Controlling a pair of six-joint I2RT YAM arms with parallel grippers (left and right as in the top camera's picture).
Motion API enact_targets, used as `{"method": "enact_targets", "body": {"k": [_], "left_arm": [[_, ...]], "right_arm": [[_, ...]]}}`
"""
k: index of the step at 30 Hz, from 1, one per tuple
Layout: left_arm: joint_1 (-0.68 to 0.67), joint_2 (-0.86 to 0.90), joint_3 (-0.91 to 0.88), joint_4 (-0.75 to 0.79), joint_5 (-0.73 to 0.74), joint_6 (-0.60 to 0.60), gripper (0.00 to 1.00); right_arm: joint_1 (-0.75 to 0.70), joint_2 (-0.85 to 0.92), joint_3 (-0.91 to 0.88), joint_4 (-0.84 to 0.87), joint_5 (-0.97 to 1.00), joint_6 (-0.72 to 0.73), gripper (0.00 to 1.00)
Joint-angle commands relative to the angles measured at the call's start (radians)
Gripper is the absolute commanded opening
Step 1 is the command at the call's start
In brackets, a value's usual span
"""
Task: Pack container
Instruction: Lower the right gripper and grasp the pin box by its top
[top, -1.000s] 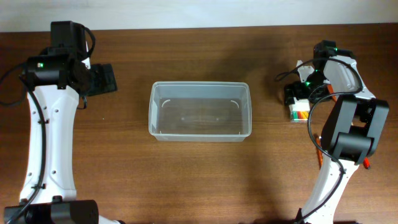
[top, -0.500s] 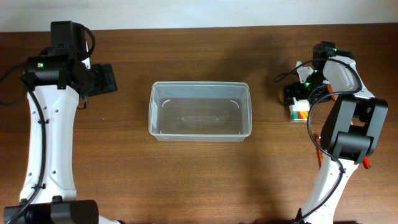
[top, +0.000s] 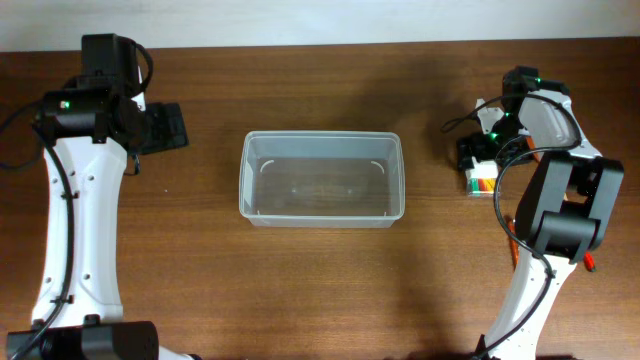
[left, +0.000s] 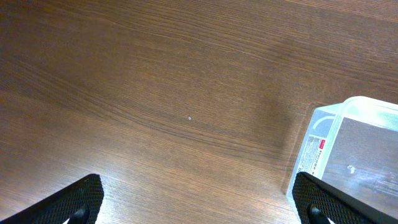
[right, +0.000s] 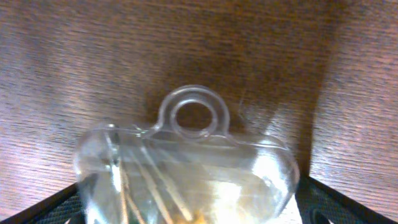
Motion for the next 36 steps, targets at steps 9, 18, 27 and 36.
{"method": "enact_targets", "body": {"k": [9,18,27,36], "left_arm": [[0.003,-0.008,0.015,-0.001,-0.014,0.005,0.99],[0.003,-0.008,0.015,0.0,-0.014,0.005,0.99],[0.003,-0.008,0.015,-0.001,-0.014,0.005,0.99],[0.003,-0.008,0.015,0.0,-0.015,0.005,0.99]], "right_arm": [[-0.001,0.042,-0.009,-0.005,0.029,0.009,0.99],[0.012,0.042,-0.01,-0.012,0.045,0.008,0.98],[0.045,0.042,-0.01,-0.009,0.048,0.008,0.99],[0.045,0.042,-0.01,-0.015,0.047,0.017,0.99]]}}
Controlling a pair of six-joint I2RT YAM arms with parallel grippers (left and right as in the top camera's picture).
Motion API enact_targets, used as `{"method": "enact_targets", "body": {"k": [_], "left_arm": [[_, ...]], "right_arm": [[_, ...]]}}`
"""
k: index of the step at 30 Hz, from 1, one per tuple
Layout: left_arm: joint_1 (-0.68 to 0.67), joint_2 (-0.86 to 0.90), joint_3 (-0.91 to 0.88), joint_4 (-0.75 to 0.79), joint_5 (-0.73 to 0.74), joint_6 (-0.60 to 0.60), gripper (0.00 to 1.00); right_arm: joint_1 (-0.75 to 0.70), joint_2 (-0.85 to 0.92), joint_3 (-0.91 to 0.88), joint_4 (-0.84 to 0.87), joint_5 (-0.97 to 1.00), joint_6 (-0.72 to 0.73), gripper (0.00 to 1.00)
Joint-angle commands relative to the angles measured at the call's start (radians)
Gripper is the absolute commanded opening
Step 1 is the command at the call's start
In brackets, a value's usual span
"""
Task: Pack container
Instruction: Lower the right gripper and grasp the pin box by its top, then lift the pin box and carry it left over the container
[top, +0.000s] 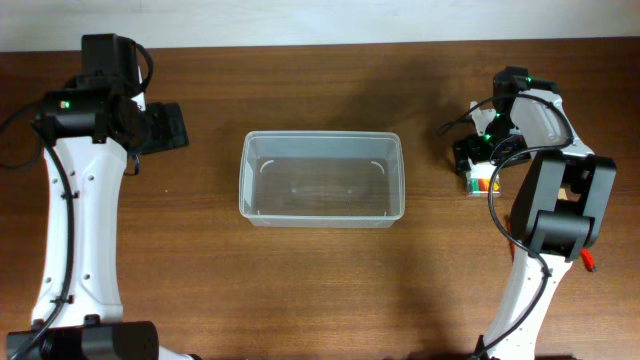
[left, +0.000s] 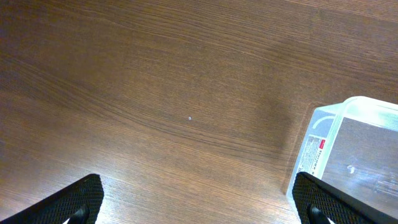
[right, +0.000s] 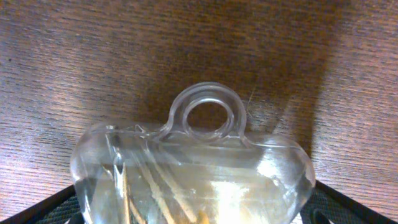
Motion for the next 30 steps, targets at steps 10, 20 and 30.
{"method": "enact_targets", "body": {"k": [10,20,30], "left_arm": [[0.003,-0.008,0.015,-0.001,-0.015,0.005,0.99],[0.003,-0.008,0.015,-0.001,-0.015,0.005,0.99],[0.003,-0.008,0.015,-0.001,-0.015,0.005,0.99]], "right_arm": [[0.01,0.036,-0.01,0.013,-0.018,0.009,0.99],[0.01,0.036,-0.01,0.026,-0.018,0.009,0.95],[0.01,0.036,-0.01,0.026,-0.017,0.009,0.78]]}}
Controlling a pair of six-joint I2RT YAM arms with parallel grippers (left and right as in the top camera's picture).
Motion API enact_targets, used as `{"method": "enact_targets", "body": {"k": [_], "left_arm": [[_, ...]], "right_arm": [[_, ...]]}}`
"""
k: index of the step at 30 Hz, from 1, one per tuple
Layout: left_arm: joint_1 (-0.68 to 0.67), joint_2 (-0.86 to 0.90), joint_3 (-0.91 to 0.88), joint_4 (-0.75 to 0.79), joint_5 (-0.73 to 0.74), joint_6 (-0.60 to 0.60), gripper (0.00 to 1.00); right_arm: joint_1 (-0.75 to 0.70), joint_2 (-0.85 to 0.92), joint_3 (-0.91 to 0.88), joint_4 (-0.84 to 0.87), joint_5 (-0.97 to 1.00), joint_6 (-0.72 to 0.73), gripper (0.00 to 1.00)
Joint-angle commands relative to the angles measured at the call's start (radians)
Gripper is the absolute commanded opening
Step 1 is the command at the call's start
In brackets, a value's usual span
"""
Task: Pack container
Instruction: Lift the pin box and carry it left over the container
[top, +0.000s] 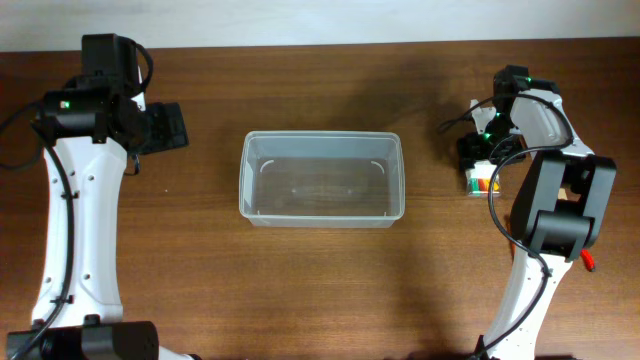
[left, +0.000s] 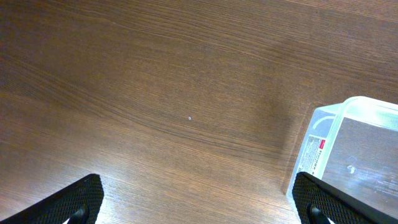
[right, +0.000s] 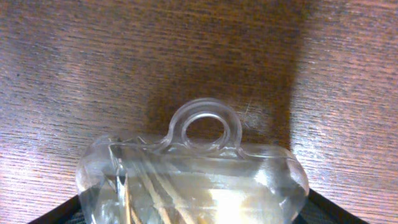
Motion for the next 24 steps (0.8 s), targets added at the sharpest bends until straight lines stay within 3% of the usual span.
{"method": "enact_targets", "body": {"k": [1,6,13,24], "left_arm": [[0.003,-0.008,0.015,-0.001,-0.014,0.005,0.99],[0.003,-0.008,0.015,-0.001,-0.014,0.005,0.99],[0.003,-0.008,0.015,-0.001,-0.014,0.005,0.99],[0.003,-0.008,0.015,-0.001,-0.014,0.005,0.99]], "right_arm": [[0.01,0.036,-0.01,0.004,-0.01,0.005,0.77],[0.01,0.036,-0.01,0.005,-0.01,0.005,0.75],[0.01,0.035,-0.007,0.003,-0.01,0.005,0.62],[0.01,0.035,0.141,-0.088,-0.011,0.018,0.62]]}}
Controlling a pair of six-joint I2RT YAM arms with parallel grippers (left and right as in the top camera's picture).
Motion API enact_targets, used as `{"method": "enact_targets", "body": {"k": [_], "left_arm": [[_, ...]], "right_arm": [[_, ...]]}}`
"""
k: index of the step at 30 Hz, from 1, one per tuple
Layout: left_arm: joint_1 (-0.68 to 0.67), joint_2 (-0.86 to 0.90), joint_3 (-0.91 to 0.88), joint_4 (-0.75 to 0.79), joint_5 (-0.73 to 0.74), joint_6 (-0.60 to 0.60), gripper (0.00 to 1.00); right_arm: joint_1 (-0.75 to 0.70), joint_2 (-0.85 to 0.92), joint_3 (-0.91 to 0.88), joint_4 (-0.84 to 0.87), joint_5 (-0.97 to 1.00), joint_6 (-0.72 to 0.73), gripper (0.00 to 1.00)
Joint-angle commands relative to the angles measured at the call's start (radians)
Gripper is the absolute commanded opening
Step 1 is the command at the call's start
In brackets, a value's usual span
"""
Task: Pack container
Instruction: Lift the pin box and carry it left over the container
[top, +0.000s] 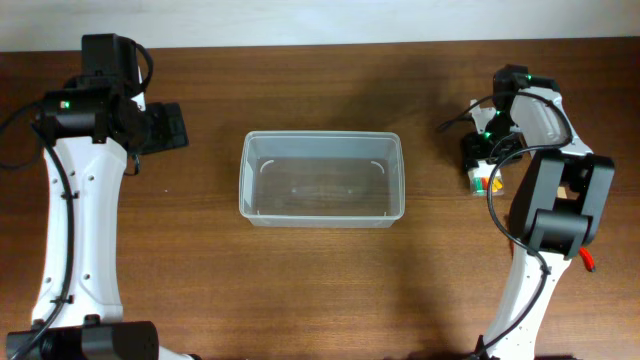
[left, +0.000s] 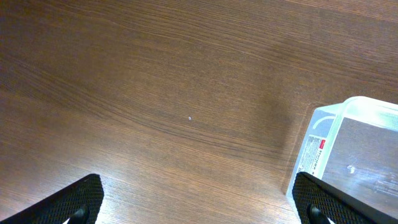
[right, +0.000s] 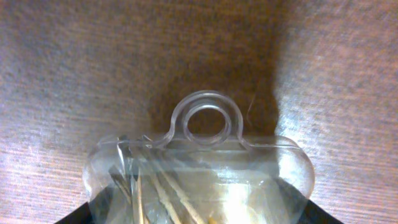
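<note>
The clear plastic container (top: 322, 135) stands empty at the middle of the table; its corner with a label (left: 348, 143) shows in the left wrist view. At the far right lies a clear pack of coloured sticks (top: 481, 181) with a hang loop (right: 206, 121). My right gripper (top: 484, 150) is down on the pack (right: 199, 168), its dark fingers (right: 93, 208) pressed against both of the pack's sides. My left gripper (top: 165, 128) hovers over bare wood left of the container, its fingers (left: 81, 199) wide apart with nothing between them.
A small red object (top: 588, 262) lies near the right edge beside the right arm. The table's back edge meets a white wall along the top of the overhead view. Bare wood surrounds the container on all sides.
My right gripper's fingers have come in from the frame corners to press on the pack's sides. The pack sits slightly further right. The left arm and container are unchanged.
The right gripper was low over the clear pack with its fingers spread wide, and shifted a little over it while staying open. Its fingers then began drawing in, and now they grip the pack. The left gripper stayed open and still throughout.
</note>
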Motion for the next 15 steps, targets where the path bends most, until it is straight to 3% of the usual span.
{"method": "enact_targets", "body": {"k": [1,15], "left_arm": [[0.003,-0.008,0.015,-0.001,-0.014,0.005,0.99],[0.003,-0.008,0.015,-0.001,-0.014,0.004,0.99]], "right_arm": [[0.01,0.014,0.111,-0.043,-0.01,0.023,0.62],[0.054,0.012,0.533,-0.36,-0.11,0.031,0.62]]}}
